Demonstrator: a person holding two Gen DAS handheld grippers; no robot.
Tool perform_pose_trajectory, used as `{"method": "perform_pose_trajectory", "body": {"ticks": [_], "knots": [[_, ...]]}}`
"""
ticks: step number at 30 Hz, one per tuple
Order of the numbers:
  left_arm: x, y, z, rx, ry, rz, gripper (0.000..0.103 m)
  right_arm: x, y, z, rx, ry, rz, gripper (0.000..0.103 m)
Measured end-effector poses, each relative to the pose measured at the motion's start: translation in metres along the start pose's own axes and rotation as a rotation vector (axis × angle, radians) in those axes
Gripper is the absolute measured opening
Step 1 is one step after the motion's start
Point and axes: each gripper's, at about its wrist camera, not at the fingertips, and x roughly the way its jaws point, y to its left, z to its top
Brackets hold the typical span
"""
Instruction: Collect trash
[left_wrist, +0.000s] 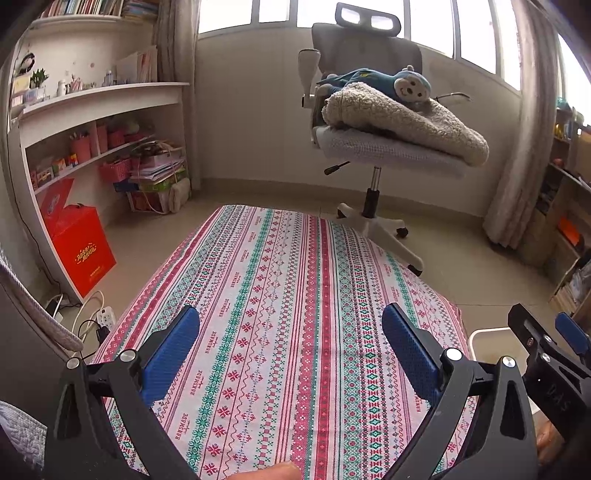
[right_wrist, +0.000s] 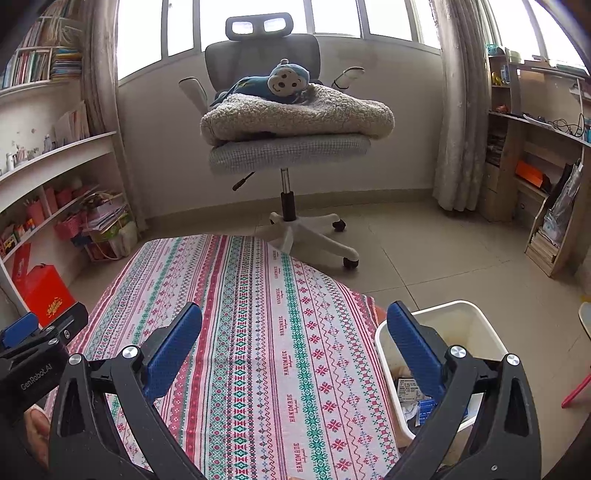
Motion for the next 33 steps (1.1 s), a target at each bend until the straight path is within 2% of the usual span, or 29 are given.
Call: {"method": "perform_pose_trajectory", "body": {"ticks": [20,33], "knots": [[-0.0005,-0.0005,-0.0007,0.006,-0.002,0.003,0.096,0.0003,0.0006,-0.0010,-0.004,0.003,0.003,0.096],[-0.0061,-0.0025,-0.0003,0.005,-0.042,-0.041,0.092,0.0007,0.0012,-0.0027,-0.006,0.006,0.002,0.096]]}}
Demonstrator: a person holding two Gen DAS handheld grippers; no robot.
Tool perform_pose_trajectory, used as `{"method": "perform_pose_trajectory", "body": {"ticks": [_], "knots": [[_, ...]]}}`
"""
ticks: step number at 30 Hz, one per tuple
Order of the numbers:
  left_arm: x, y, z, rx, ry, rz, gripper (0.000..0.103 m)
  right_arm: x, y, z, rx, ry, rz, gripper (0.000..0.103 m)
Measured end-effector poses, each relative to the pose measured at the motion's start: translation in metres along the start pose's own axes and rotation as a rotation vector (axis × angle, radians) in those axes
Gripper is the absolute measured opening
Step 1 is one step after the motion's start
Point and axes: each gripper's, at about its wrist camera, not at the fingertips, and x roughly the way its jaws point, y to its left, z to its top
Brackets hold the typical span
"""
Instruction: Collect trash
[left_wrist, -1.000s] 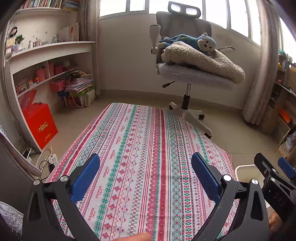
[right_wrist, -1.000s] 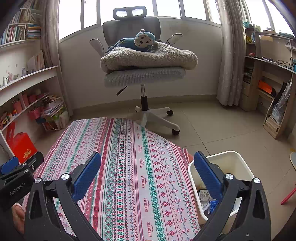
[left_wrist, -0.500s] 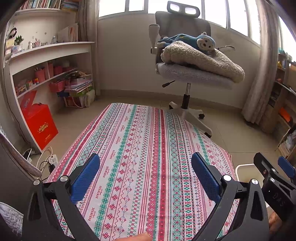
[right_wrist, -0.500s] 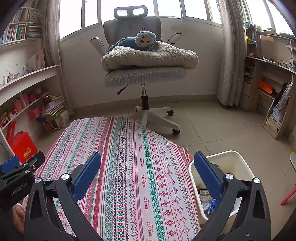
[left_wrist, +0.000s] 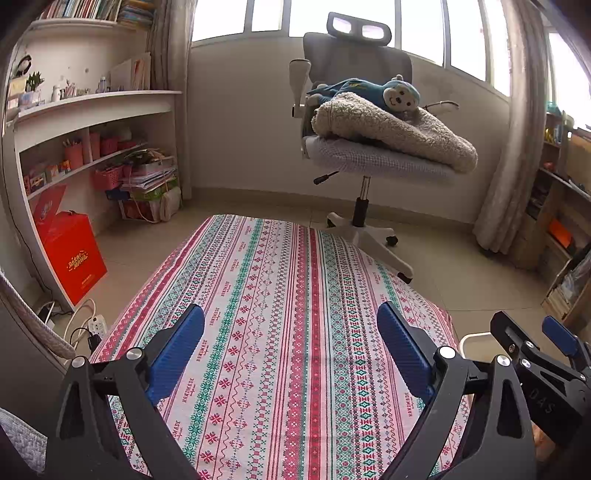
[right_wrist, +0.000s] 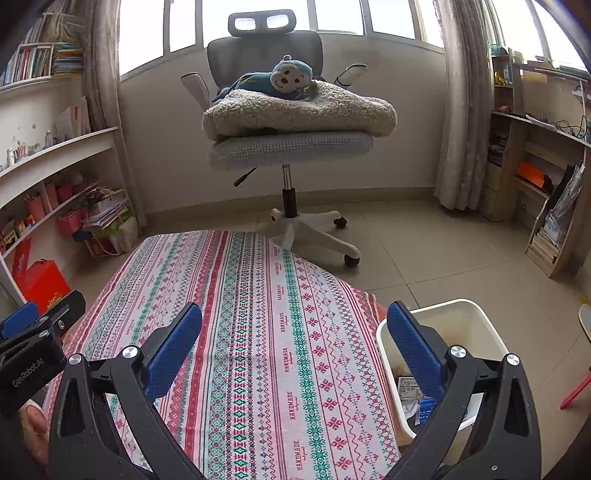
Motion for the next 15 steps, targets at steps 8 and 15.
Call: {"method": "perform_pose_trajectory", "body": {"ticks": [8,15], "knots": [[-0.0007,-0.0041,0.0013,0.006,0.005,0.016,0.095,-0.0004,0.0002,-0.0003,0.000,-0.006,0.000,0.096],[0.0025,-0.0049,-0.0006,0.010,0.029,0.014,0.095,-0.0019,0.0000,0.0001,0.002,-0.013,-0.002,0.096]]}}
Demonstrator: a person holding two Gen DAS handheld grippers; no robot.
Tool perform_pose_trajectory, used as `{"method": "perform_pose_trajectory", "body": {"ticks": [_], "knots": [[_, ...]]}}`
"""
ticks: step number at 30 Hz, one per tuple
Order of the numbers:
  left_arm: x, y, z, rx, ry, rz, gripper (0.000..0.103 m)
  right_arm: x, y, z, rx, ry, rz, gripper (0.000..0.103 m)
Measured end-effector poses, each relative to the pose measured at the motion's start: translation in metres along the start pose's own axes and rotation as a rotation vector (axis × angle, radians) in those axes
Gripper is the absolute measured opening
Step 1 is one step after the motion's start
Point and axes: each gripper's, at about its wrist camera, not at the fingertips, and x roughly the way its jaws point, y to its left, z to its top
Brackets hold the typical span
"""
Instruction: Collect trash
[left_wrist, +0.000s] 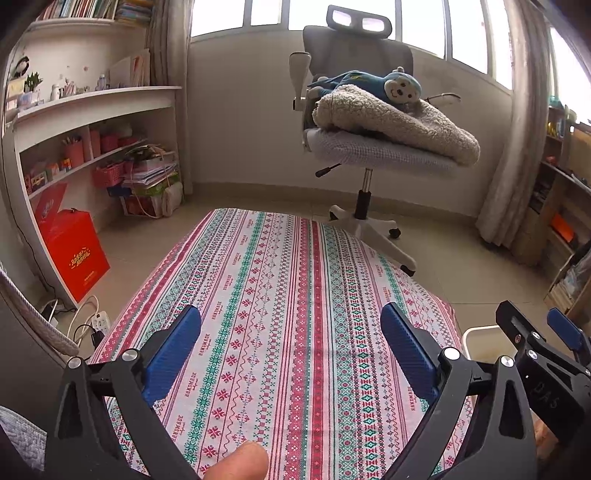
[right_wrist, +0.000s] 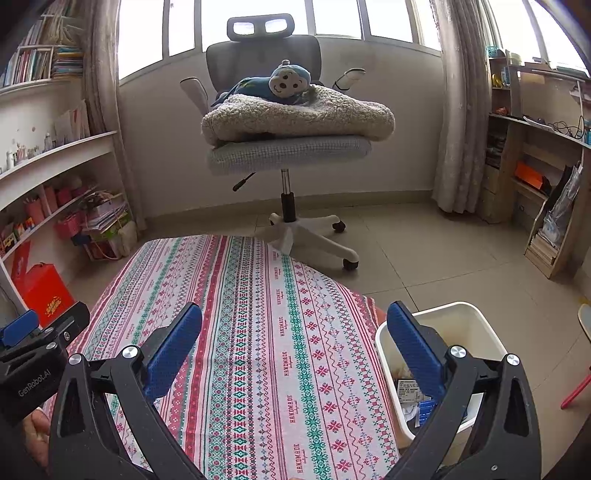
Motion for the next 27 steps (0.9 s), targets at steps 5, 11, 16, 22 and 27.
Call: {"method": "perform_pose_trajectory", "body": {"ticks": [5,11,16,22,27], "knots": [[0.0003,-0.0005,-0.0005,0.003,0.004,0.001,0.095,0.0007,0.0018,0.0003,-0.008,0.002,0.001,0.096],[0.0010,0.0004,0.0001,-0.005,0.007,0.002,0.095,0.0005,0.0014,0.0007,-0.005,0.006,0.002,0.096],[0.0017,0.0018,-0.0010,-0.008,0.014,0.001,0.095,0.0008,0.0015,0.0010,-0.007,0.008,0.003,0.096],[0.0023,0.0022,-0.0010,-0.010,0.017,0.000,0.095,0.0013,0.0017,0.0009,-0.007,0.010,0.004,0.096],[0.0033,0.0028,-0.0019,-0.016,0.022,0.003,0.095,0.0013,0.0026,0.0003,-0.007,0.012,0.005,0.096]]}}
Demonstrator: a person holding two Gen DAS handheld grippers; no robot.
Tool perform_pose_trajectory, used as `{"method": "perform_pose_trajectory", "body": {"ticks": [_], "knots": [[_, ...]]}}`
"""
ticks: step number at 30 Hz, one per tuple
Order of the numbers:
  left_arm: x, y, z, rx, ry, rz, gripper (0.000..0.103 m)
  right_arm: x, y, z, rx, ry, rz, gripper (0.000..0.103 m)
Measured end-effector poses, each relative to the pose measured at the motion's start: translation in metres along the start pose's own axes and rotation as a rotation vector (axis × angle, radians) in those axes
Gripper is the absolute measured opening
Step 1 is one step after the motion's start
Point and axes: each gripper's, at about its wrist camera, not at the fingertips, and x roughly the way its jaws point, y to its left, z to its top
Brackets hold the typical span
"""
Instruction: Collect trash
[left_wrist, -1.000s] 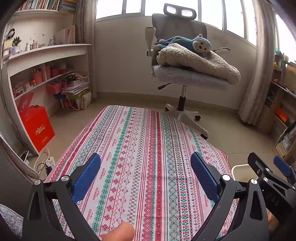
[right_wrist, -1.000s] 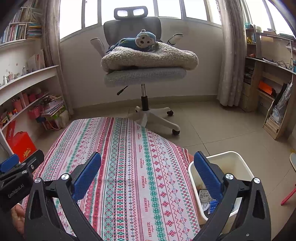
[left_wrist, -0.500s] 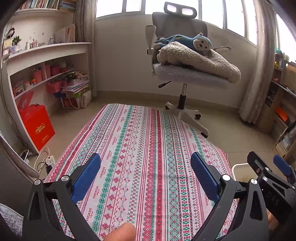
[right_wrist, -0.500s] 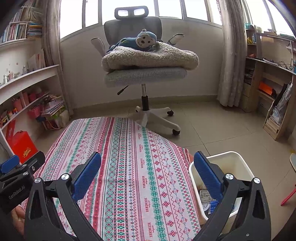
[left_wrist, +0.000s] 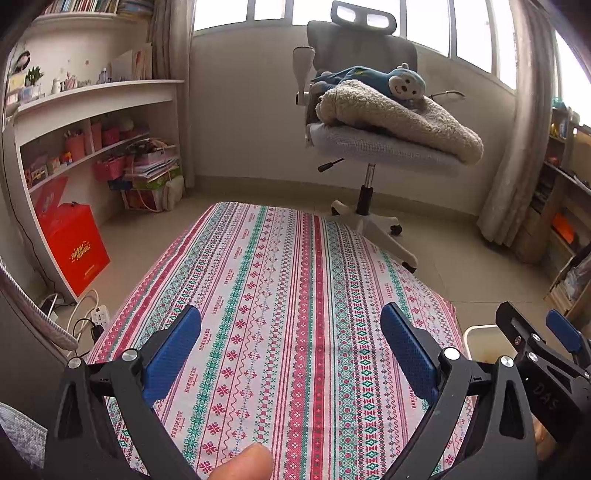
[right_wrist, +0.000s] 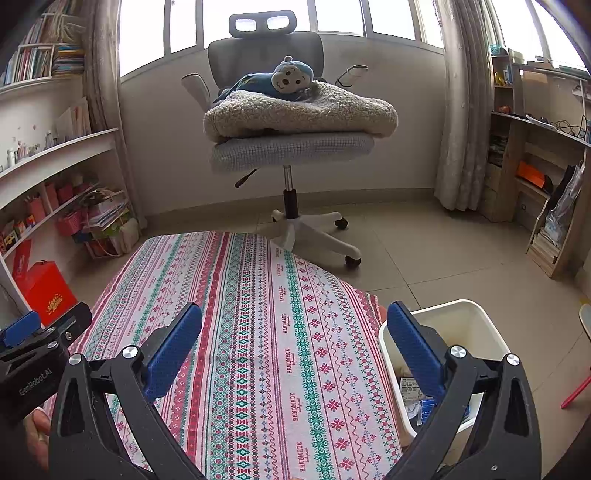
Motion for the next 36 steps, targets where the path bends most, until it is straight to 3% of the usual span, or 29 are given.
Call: {"method": "perform_pose_trajectory", "body": {"ticks": [36], "knots": [[0.0092,0.0034,-0.0034,-0.010,0.038,0.010,0.095,0.0026,-0.0003,-0.0005,0.008,0.013,0.003,0.096]]}}
